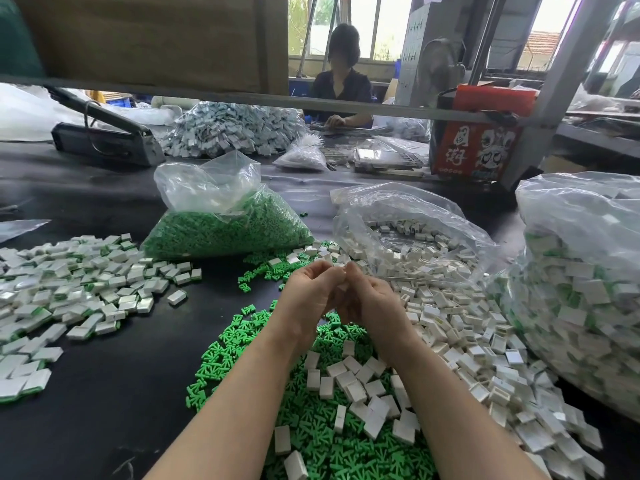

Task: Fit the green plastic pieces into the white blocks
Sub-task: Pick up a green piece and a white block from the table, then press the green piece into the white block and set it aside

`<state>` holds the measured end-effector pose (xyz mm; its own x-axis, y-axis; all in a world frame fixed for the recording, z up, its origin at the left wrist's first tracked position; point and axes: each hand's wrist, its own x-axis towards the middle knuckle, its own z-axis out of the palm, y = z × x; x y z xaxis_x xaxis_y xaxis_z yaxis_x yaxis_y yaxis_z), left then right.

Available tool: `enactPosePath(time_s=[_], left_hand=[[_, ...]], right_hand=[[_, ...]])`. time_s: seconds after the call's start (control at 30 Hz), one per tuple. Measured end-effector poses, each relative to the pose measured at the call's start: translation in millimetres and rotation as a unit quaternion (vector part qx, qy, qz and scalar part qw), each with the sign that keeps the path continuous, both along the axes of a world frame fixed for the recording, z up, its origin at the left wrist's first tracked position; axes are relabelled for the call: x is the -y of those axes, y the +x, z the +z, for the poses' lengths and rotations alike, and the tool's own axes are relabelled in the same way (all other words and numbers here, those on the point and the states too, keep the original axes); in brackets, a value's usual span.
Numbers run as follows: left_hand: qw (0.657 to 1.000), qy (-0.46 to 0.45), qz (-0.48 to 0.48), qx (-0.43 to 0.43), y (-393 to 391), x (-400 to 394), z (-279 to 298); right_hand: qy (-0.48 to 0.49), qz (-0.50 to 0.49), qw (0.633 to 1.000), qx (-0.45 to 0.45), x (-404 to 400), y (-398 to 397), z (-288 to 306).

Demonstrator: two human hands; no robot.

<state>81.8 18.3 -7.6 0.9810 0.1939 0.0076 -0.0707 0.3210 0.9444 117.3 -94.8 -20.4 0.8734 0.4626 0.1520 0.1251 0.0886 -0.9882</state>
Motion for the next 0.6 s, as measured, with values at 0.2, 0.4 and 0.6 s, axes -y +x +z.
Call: enactPosePath(time_s=[0.2,0.4,0.6], left_hand=[[0.999,-0.034,-0.028,-0.017,5,-17,-2],[0.994,0.104,0.029,-0.028,0,-62,-3],[0.812,0.500,0.272,-0.129,-15,-113,-18]], right_hand=[[0.011,-0.016,0.999,-0.045,4,3,7],[0.005,-0.070,0.997,-0.006,9,5,14],[-0.139,-0.155,0.971,0.119,15,11,11]])
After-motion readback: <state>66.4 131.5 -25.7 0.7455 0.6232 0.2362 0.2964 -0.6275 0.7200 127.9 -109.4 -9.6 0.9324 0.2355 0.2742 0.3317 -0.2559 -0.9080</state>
